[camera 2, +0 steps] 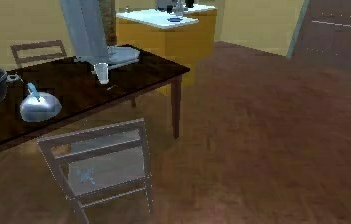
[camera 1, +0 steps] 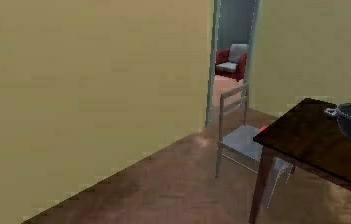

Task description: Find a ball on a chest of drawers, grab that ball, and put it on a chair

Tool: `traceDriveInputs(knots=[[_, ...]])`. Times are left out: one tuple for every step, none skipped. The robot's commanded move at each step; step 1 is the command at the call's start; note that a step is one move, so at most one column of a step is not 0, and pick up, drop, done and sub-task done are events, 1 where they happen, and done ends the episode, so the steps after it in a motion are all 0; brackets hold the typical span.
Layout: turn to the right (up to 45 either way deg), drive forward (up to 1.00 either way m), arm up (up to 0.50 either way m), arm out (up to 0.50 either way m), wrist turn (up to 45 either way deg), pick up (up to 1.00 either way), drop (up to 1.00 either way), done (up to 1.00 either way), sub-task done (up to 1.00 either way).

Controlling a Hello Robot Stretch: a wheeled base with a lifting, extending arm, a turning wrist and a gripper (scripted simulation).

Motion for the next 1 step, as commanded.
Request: traceDriveInputs(knots=[[21.0, 0.00, 0.00, 0.00, 0.0, 0.00, 0.00, 0.00, 0.00]])
